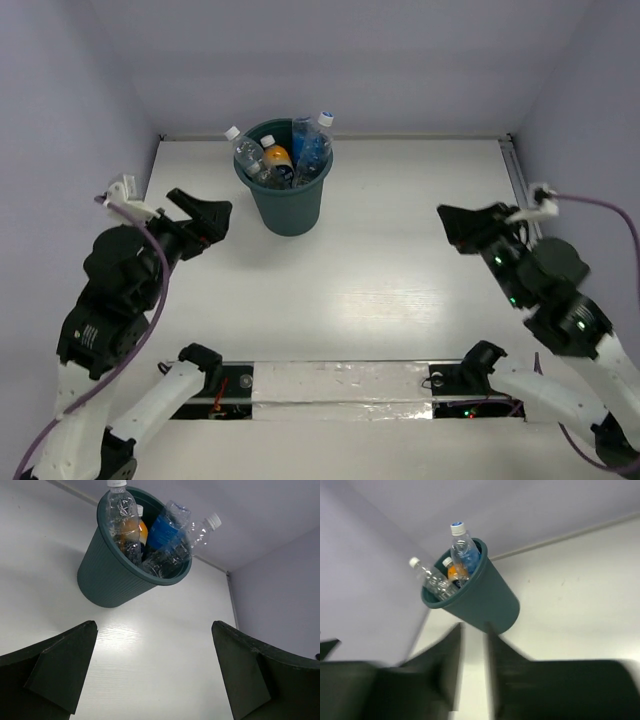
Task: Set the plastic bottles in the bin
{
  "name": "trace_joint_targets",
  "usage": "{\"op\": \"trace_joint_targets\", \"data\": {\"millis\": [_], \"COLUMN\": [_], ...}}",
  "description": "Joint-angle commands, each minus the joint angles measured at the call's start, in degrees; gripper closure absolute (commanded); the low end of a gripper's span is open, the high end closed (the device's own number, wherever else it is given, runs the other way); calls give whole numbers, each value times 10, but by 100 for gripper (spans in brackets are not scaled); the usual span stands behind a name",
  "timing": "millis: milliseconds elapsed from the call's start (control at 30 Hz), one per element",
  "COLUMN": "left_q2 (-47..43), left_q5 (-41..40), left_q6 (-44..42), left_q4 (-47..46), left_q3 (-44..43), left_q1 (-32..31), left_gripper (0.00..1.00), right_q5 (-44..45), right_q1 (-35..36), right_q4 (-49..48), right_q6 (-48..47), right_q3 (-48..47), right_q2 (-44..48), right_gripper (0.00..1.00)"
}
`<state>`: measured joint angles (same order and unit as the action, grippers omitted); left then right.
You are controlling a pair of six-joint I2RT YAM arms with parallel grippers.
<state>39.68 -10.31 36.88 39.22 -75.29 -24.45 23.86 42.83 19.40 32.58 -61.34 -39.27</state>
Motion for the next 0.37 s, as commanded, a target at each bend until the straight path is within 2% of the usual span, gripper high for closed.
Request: {"op": "trace_joint_targets", "data": {"millis": [0, 33, 67, 100, 133, 333], "left_q2": [-52, -63, -80, -86, -96, -83], "left_q5": [-7, -2, 8, 12, 16, 27], "left_q6": [34, 40, 44, 53, 56, 59], "left_q4": [-6, -4, -1, 0, 1, -26], "left_q3": [42, 54, 68, 93, 102, 124], "left_q1": [-3, -3, -3, -3, -3, -3], "left_gripper": [1, 1, 1, 1, 1, 1], "right_q5": [9, 9, 14, 22, 27, 33], "right_q1": [1, 1, 1, 1, 1, 1], "right_q4": [111, 137, 149, 155, 159, 149], "right_q6": [70, 81, 92, 110, 117, 93], "right_q3": [58, 79, 85, 89, 94, 52], "right_q2": [89, 102, 112, 127, 132, 112], "right_gripper": [59, 47, 23, 9, 0, 0]}}
